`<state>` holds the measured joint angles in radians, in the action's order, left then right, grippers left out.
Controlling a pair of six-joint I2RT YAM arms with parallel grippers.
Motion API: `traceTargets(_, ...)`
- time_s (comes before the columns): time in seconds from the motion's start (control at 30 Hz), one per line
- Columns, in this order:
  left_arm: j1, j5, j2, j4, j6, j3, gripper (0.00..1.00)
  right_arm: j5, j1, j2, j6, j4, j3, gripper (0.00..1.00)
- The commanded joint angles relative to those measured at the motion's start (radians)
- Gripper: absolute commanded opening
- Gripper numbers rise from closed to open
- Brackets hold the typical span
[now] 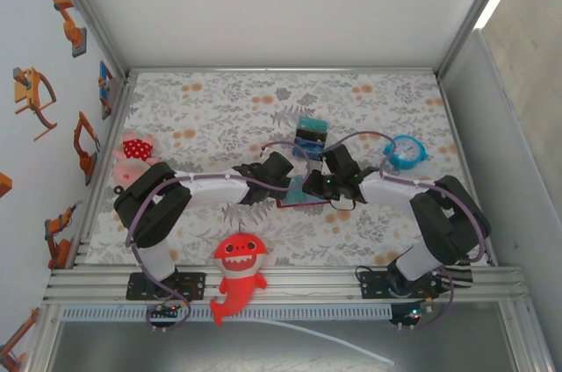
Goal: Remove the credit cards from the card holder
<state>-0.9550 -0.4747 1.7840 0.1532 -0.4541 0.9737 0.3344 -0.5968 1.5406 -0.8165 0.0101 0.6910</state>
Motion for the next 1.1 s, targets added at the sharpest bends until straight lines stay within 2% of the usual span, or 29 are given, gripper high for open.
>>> traceTargets(0.0,-0.002,-0.004,0.023,0.044,0.006,0.002,0.97,0.038,0.005,0.018,-0.026,-0.056,-0.023,0.17)
traceTargets(0.53,-0.002,0.004,0.026,0.046,-0.004,-0.008,0.97,0.066,0.006,0.099,-0.063,-0.112,-0.042,0.19)
traceTargets(0.8,-0.002,0.002,0.024,0.048,-0.004,-0.011,0.97,-0.004,0.006,0.048,-0.058,-0.038,-0.054,0.20)
traceTargets(1.07,-0.002,0.005,0.025,0.052,-0.003,-0.004,0.97,0.023,0.006,0.065,-0.066,-0.070,-0.060,0.21)
